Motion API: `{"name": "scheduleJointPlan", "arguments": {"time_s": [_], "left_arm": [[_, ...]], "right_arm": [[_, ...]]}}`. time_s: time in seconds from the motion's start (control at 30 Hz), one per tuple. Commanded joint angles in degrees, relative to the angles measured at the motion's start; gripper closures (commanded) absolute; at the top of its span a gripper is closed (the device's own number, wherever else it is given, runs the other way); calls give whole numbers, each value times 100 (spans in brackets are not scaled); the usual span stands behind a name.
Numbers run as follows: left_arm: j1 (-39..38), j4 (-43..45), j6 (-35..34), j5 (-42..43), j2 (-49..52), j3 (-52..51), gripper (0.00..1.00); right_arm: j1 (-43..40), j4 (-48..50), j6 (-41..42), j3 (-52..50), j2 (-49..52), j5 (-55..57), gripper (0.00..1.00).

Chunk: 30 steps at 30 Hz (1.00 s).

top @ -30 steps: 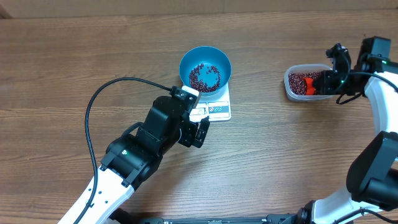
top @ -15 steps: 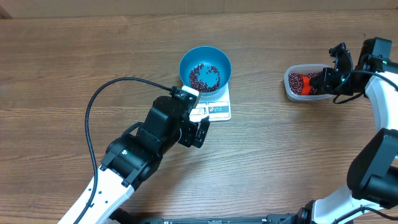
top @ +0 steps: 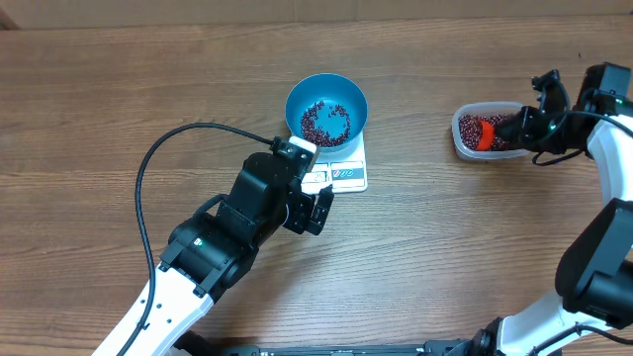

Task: Scoop item into bowl and weigh 150g on scale
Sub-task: 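Dip the red scoop into the beans and scoop with the right gripper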

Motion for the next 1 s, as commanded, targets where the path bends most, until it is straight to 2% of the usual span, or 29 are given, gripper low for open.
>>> {"name": "scheduleJointPlan", "arguments": {"time_s": [0.0,0.2,0.6,0.97], "left_arm": [[24,28,107,13,-15,-50,0],[24,46,107,13,-15,-50,1],[24,87,105,15,-15,-50,1],[24,111,105,13,-15,-50,0]], "right_arm": [[-131,33,127,-57,361,-278,96],[-238,-20,122,-57,807,-623,96],[-673,-11,127,-57,828,-973,96],[-1314,-101,120,-57,828,-2135,96]]}}
